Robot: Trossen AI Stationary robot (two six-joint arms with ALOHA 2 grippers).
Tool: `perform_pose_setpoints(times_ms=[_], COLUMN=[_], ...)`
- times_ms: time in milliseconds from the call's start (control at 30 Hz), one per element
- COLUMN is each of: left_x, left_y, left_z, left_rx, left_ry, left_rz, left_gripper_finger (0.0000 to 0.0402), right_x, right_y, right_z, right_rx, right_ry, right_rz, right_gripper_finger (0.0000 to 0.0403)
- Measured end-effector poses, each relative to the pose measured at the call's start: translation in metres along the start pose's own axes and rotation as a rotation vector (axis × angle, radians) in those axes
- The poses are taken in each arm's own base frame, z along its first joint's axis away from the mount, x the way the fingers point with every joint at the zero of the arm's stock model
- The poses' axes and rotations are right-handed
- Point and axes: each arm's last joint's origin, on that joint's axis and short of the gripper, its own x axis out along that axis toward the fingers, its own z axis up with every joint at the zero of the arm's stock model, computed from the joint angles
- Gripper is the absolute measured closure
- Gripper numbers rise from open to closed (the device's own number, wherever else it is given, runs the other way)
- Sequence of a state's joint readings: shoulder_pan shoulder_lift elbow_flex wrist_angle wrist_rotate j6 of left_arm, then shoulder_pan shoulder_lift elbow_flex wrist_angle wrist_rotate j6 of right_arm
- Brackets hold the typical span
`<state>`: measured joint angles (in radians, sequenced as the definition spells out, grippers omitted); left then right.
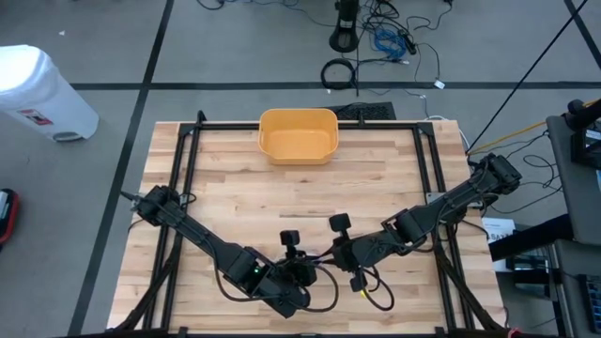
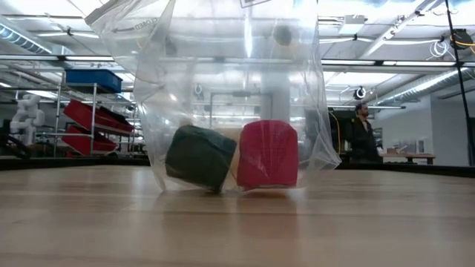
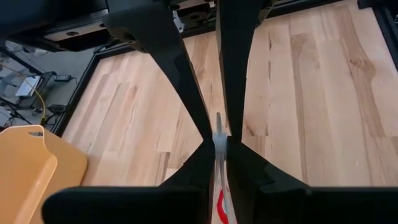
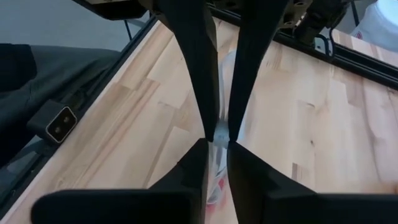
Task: Roll bandage
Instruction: Close the transparent zip bag
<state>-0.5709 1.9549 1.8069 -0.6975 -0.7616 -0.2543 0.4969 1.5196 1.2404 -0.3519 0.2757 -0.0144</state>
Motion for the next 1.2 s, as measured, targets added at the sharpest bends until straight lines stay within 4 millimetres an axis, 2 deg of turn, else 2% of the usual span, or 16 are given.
perform_pose_setpoints(times_ms=[267, 1200], left_x=[0.0000, -0.0068], left_y=[0.0000, -0.0067], left_z=[-0.0002, -0.0040], left_rx=[0.001, 0.029], left_ry=[0.002, 0.017], left_rz=[-0.003, -0.028], left_gripper_finger=[0.0365, 0.0365], right_x=[0.0010, 0.0010], right_y=[-0.0031, -0.0024], right_z=[-0.0001, -0.0012], right_rx=[0.006, 0.014], right_ry=[0.002, 0.012], right_rz=[0.015, 0.030], right_gripper_finger=[0.0399, 0.0402])
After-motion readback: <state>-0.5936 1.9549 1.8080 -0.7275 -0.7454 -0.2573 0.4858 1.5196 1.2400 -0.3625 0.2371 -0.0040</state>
